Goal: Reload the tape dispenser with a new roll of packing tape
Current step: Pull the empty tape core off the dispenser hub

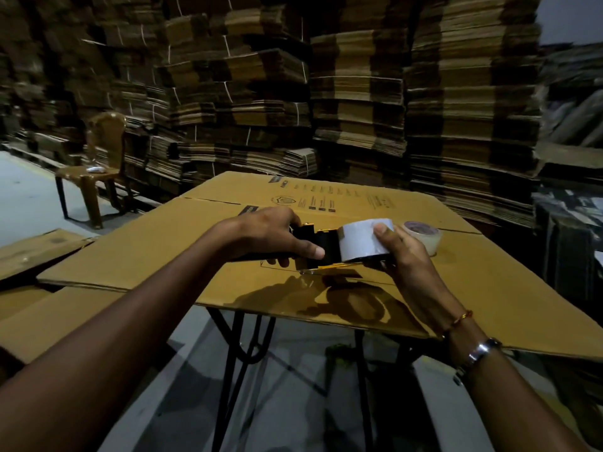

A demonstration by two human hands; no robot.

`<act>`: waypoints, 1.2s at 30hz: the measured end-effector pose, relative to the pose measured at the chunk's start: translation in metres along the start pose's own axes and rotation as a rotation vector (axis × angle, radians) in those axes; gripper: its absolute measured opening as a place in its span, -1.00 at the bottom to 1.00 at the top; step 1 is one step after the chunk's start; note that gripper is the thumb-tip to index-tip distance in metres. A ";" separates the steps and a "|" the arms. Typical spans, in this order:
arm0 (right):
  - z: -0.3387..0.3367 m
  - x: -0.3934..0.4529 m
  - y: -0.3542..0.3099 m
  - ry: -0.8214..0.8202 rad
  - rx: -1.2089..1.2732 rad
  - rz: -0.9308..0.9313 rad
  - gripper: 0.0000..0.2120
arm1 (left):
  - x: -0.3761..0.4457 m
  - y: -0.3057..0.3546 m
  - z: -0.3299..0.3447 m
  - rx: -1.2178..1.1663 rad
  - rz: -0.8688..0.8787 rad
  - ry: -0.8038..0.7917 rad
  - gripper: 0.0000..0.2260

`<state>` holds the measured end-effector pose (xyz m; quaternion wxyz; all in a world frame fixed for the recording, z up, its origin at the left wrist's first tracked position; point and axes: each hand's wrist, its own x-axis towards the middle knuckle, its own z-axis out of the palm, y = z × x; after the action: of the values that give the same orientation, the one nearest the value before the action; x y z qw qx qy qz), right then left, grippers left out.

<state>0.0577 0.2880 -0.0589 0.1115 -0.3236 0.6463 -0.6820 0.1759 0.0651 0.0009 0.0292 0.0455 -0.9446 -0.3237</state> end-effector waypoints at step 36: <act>0.017 -0.005 0.030 -0.379 0.084 0.197 -0.34 | -0.034 -0.044 0.102 0.112 0.247 0.607 -0.47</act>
<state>0.0634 0.2726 -0.0901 0.3107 -0.3765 0.6132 -0.6210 0.2041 0.0960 -0.1071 0.3461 0.0264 -0.9075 -0.2368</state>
